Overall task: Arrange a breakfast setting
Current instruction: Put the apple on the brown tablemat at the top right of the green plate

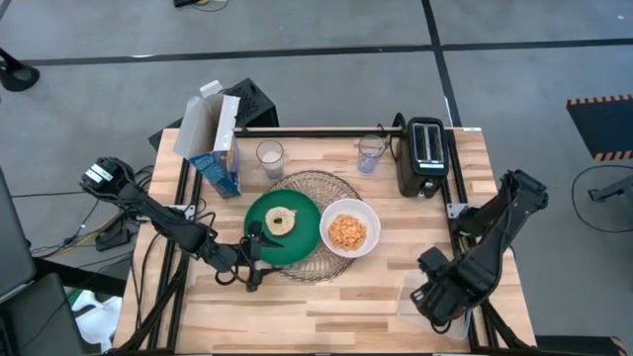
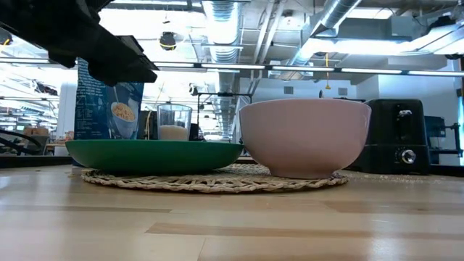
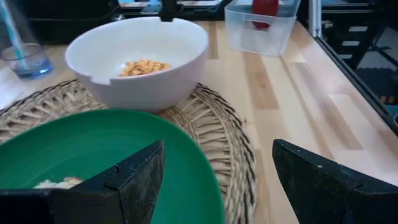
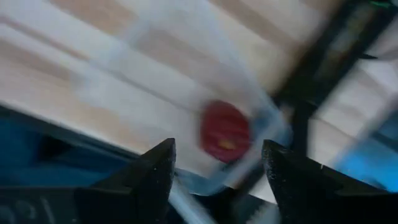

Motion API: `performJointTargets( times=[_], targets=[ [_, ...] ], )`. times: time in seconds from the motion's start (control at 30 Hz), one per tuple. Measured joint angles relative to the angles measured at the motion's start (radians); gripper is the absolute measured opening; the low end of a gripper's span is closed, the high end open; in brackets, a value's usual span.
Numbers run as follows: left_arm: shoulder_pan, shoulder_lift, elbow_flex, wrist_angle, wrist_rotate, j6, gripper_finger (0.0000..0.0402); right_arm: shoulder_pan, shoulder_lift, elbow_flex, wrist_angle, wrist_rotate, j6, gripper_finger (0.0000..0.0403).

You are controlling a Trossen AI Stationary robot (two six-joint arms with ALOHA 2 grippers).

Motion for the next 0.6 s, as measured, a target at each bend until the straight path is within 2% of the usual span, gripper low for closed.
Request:
performJointTargets(
  times=[0.13, 0.33, 0.6],
  targets=[
    [0.0, 0.006, 0.0, 0.008, 0.047, 0.011, 0.0281, 0.014, 0.042, 0.0, -0.024, -0.073, -0.002, 0.0282],
    [0.0, 0.006, 0.0, 0.013, 0.049, 0.008, 0.0281, 0.045, 0.048, 0.0, -0.013, -0.068, -0.074, 0.0284],
    [0.0, 0.006, 0.0, 0.014, 0.049, 0.005, 0.0281, 0.044, 0.051, 0.0, -0.018, -0.048, -0.019, 0.0284]
  ],
)
